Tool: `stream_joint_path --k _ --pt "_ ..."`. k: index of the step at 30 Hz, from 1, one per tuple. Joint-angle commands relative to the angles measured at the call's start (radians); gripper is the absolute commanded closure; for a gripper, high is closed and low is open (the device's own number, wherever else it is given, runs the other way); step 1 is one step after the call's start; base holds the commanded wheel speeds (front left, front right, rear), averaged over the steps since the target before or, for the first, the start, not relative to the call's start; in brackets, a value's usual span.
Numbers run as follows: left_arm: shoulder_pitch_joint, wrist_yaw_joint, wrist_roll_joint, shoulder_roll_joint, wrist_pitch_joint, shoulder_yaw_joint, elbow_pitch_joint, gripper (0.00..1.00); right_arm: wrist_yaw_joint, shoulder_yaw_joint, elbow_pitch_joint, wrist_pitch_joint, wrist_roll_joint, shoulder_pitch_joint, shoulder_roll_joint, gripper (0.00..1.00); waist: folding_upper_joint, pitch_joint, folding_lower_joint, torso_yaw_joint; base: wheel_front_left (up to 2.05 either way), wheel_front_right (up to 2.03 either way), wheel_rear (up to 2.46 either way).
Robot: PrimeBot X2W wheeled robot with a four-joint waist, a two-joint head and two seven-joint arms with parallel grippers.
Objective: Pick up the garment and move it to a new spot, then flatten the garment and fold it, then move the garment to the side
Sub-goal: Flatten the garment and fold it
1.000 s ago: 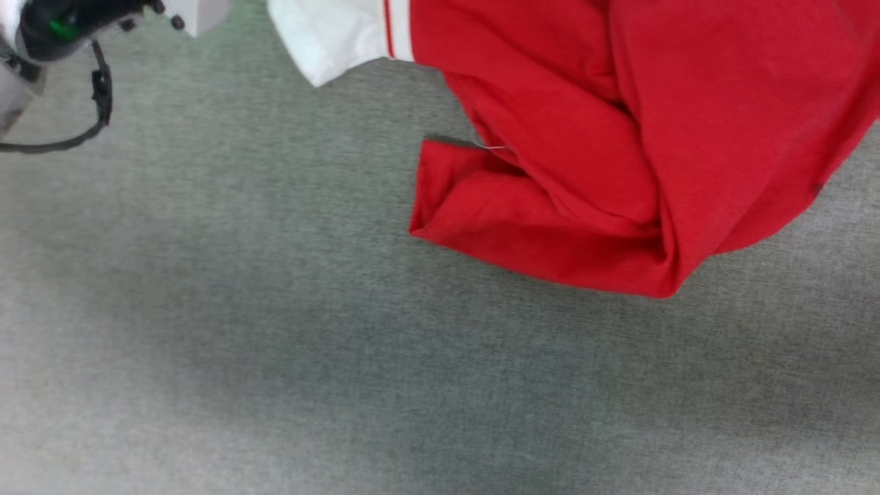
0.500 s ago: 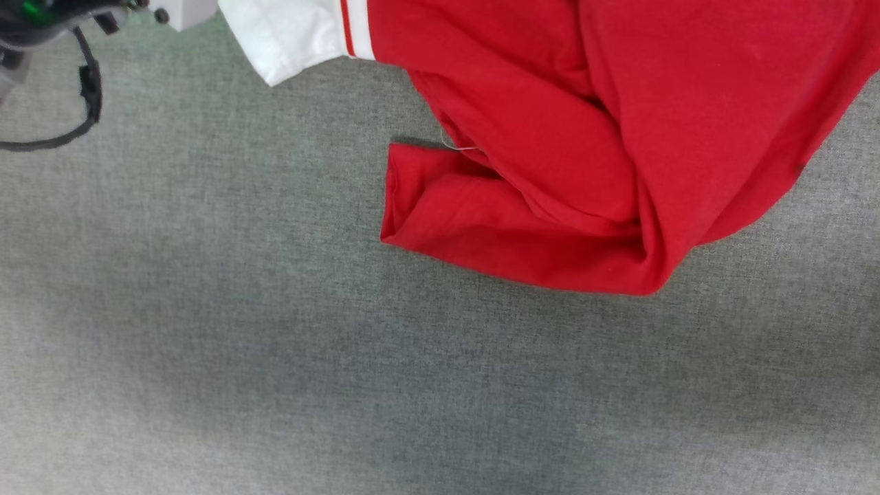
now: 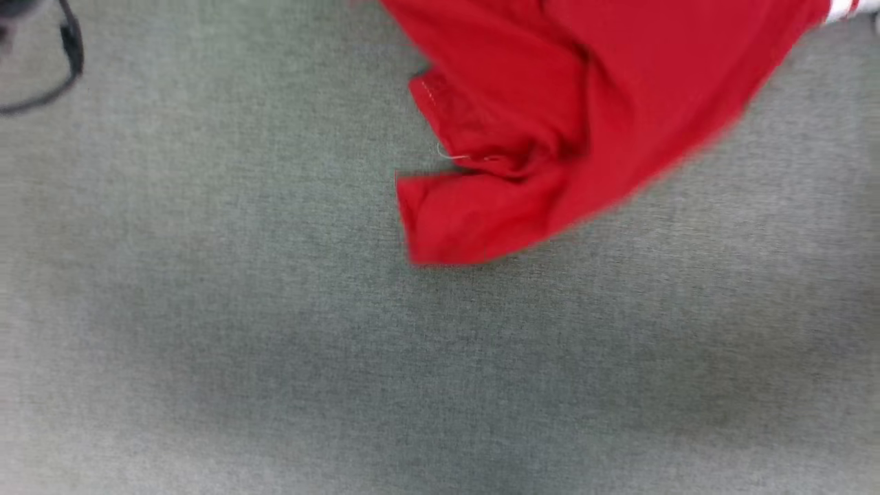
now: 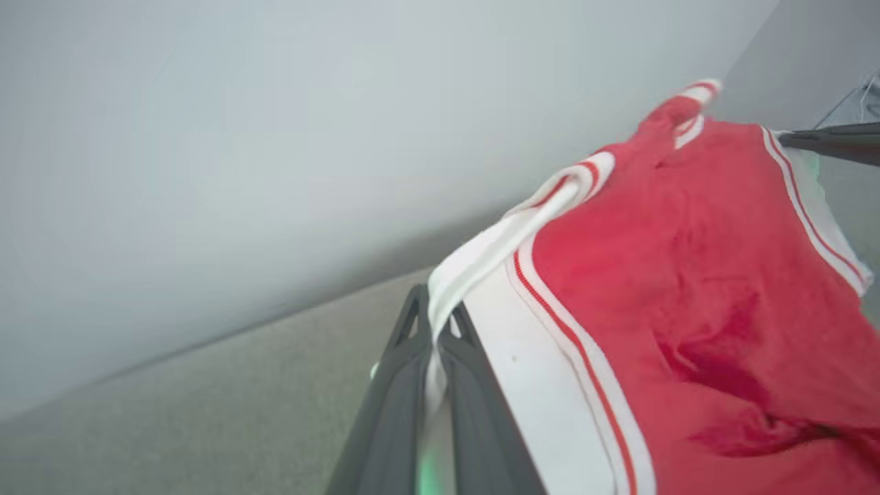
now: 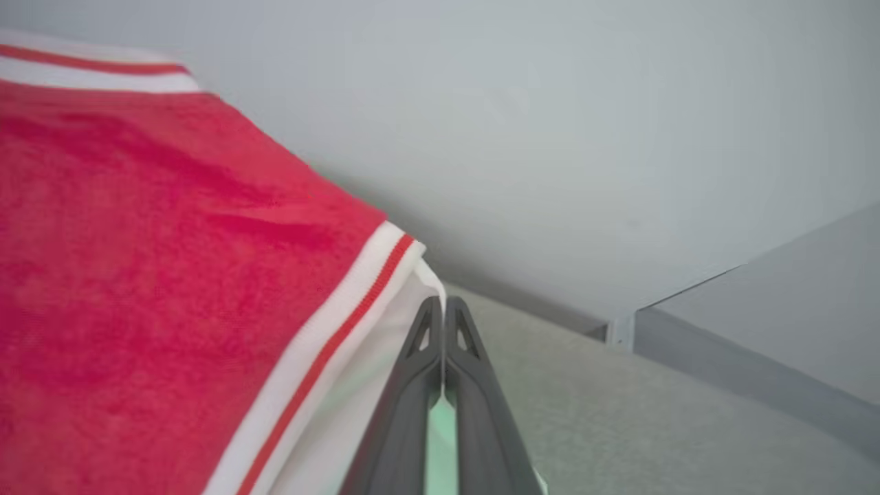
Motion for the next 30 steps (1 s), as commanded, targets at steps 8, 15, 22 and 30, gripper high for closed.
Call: stream_joint_path --k 8,15,22,30 --pt "-0.152 0.002 -0.009 -0.081 -0.225 0.095 0.203 1.0 -0.002 -0.331 0.121 -0.241 -0.248 -0.153 0.08 1.0 0.0 -0.055 0.0 -0.057 0.0 0.0 0.0" --pt "-0.325 0.003 -0.044 -0.145 -0.336 0.234 0.33 1.0 -0.002 -0.571 0.141 -0.443 -0.455 -0.313 0.183 1.0 0.0 -0.073 0.0 -0.089 0.0 0.0 0.0" --pt "-0.279 0.002 -0.059 -0.156 -0.343 0.279 0.314 1.0 -0.002 -0.563 0.18 -0.51 -0.529 -0.347 0.217 1.0 0.0 -0.091 0.0 -0.092 0.0 0.0 0.0" --pt "-0.044 0.002 -0.151 -0.089 -0.288 0.241 0.178 1.0 -0.002 -0.379 0.163 -0.514 -0.417 -0.204 0.2 1.0 0.0 -0.093 0.0 -0.077 0.0 0.0 0.0"
